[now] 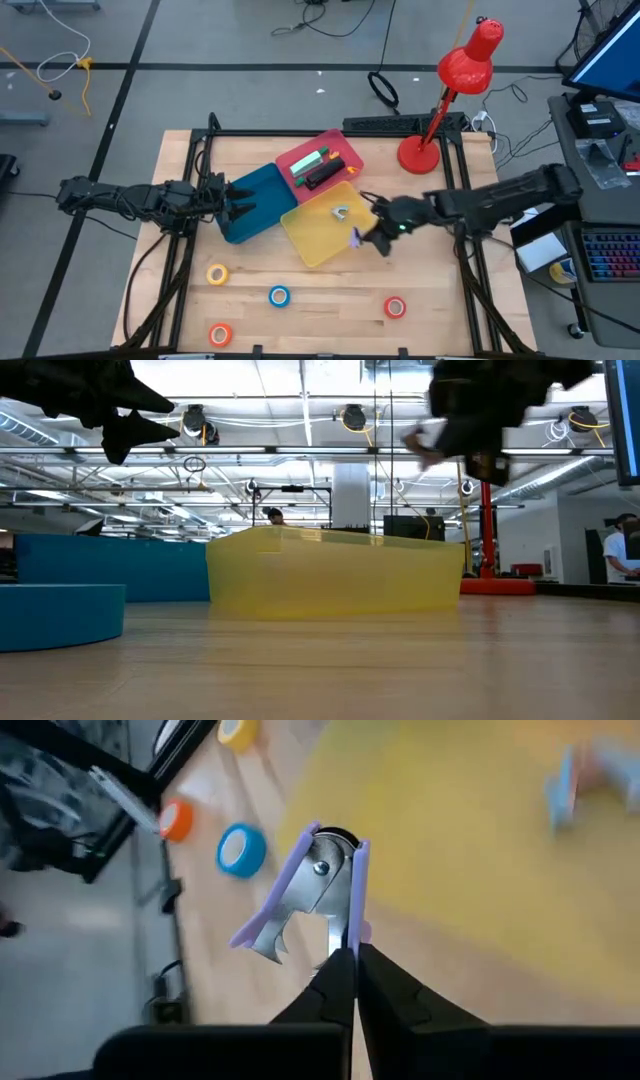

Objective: Pick and place Stapler, Stapler remover, tape
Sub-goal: Put the violet staple remover into the yellow bin

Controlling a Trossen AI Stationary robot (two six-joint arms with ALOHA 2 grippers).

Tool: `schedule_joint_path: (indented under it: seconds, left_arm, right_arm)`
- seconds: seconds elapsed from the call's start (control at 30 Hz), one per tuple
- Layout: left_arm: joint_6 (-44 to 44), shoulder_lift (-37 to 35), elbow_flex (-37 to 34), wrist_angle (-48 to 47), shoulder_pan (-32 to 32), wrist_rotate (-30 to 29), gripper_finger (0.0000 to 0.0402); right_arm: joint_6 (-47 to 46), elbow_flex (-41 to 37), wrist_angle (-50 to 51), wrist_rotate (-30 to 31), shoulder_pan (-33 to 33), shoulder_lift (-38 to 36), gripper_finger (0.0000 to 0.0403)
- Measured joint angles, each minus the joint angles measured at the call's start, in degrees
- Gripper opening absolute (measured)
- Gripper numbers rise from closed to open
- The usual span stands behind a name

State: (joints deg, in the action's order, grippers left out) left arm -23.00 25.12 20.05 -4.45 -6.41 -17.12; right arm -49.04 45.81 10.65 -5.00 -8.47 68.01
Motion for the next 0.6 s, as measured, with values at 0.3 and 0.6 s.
schedule_joint_path:
  seconds: [0.3,0.6]
  left_arm:
    - [0.0,0.0,0.0,0.0,0.0,0.0,0.0209]
    - [0.0,0.0,0.0,-0.1,0.0,0.0,0.0209]
  right_arm:
    - [23.8,19.2,7.6,-1.3,7.3,21.1,0.0]
    - [30.8,29.2,14.7,-9.1,13.7,37.4,0.0]
